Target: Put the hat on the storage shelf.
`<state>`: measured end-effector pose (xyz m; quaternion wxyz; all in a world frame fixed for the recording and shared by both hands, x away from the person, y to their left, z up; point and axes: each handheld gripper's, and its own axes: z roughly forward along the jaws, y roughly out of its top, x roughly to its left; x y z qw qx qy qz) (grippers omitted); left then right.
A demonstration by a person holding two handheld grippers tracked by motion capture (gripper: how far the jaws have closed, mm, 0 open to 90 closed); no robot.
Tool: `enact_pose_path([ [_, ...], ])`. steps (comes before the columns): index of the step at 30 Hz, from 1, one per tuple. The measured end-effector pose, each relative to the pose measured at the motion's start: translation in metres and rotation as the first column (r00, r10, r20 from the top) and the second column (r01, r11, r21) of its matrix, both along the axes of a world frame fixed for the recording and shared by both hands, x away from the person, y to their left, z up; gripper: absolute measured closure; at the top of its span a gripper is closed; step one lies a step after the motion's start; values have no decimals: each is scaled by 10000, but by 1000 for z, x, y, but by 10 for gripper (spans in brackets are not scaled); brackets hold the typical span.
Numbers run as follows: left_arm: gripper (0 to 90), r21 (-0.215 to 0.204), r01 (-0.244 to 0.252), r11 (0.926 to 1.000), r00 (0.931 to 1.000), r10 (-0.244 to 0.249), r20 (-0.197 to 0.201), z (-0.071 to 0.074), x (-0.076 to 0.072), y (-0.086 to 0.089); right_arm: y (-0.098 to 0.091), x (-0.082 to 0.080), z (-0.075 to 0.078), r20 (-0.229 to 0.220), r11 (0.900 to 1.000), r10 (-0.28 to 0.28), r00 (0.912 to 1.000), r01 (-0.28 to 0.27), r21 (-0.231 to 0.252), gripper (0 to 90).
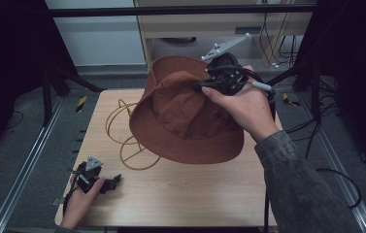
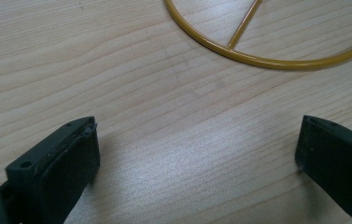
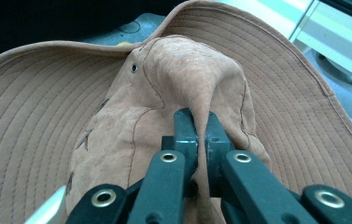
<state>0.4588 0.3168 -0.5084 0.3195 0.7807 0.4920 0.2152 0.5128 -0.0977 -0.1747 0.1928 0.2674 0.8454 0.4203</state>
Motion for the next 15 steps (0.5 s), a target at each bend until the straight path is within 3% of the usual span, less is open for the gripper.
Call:
enact_pose_path([
  [15,0,35,48,10000,10000,-48,-47,0,0,0,37,15,10,52,9999,129,9999,-130,96,883],
])
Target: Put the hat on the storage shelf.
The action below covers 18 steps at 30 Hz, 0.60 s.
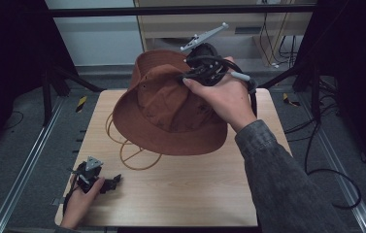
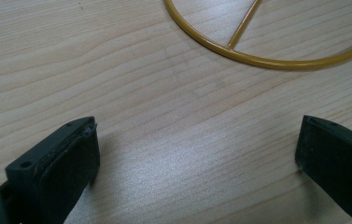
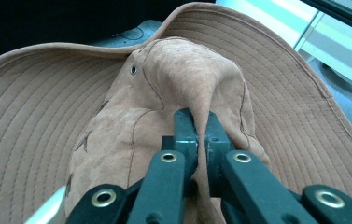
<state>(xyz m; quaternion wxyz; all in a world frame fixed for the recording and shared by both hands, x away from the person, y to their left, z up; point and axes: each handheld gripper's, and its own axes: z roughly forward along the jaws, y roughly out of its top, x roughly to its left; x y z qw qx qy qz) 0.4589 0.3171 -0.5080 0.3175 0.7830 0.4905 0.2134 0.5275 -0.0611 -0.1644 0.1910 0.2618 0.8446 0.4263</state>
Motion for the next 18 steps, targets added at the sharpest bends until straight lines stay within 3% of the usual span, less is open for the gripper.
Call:
enact_pose_path([
  [18,0,-18,0,10000,10000,0,-4,0,0,0,29,4,-3,68,9983,330,9994,-333,480,883],
])
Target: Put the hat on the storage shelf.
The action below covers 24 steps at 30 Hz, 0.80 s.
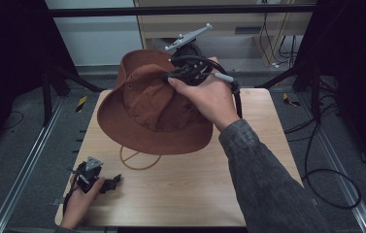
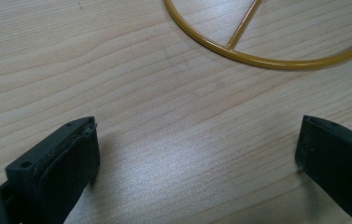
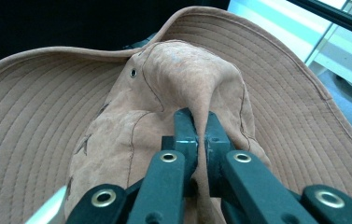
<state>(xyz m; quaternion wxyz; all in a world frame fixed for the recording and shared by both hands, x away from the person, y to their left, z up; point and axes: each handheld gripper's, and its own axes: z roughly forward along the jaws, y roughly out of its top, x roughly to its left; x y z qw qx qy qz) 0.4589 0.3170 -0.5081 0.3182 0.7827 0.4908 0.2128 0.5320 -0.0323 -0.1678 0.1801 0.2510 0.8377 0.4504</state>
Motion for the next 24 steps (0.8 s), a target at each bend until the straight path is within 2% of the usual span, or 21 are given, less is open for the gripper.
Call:
enact_pose_path([
  [24,0,21,47,10000,10000,-47,2,0,0,0,32,16,-14,-234,9996,273,9994,-270,111,881],
])
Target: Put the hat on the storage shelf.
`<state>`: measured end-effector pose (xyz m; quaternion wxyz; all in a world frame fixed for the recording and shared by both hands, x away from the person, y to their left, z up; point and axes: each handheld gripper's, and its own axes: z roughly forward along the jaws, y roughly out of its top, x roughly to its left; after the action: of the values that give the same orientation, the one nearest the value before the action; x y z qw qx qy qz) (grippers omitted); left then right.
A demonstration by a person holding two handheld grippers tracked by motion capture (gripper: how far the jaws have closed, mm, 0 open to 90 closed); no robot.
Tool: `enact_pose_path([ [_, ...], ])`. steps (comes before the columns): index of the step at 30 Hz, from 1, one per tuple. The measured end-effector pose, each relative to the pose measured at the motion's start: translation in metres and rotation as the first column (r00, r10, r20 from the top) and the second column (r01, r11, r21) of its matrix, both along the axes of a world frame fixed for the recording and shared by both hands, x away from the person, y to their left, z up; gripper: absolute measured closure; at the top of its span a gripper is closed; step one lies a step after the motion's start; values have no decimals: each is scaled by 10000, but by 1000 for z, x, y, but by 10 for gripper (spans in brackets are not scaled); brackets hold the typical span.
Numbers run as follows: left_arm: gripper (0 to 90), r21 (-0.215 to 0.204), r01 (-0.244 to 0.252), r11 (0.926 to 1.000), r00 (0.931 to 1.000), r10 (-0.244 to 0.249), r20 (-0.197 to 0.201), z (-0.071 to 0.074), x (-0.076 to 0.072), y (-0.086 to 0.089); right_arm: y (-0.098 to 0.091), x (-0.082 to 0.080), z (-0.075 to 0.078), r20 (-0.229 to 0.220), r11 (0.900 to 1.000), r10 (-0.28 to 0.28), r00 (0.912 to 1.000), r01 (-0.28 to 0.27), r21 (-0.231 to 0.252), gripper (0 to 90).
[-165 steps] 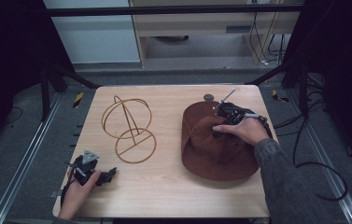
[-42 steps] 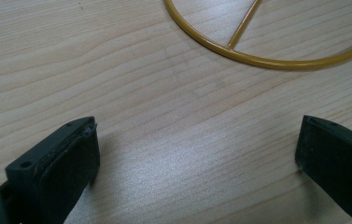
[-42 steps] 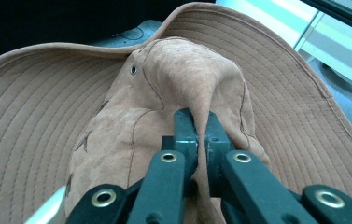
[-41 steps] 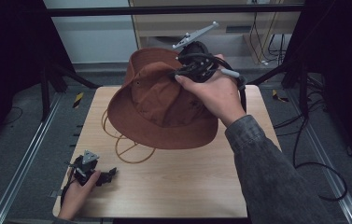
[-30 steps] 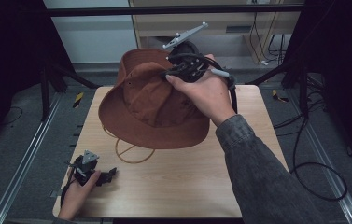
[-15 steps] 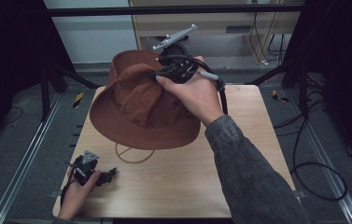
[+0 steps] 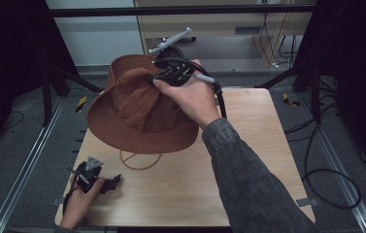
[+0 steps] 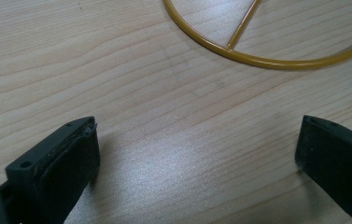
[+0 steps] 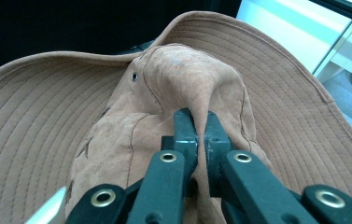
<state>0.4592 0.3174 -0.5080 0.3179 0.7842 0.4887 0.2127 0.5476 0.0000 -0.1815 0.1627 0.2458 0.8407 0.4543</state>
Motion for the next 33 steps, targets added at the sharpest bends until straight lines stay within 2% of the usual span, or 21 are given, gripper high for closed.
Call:
enact_pose_path([
  [12,0,-9,-7,10000,10000,7,0,0,0,0,10,5,-1,2,10000,45,10000,-45,21,880],
  [33,0,-8,7,10000,10000,-7,-16,0,0,0,46,7,-1,72,9984,556,9984,-557,106,881],
])
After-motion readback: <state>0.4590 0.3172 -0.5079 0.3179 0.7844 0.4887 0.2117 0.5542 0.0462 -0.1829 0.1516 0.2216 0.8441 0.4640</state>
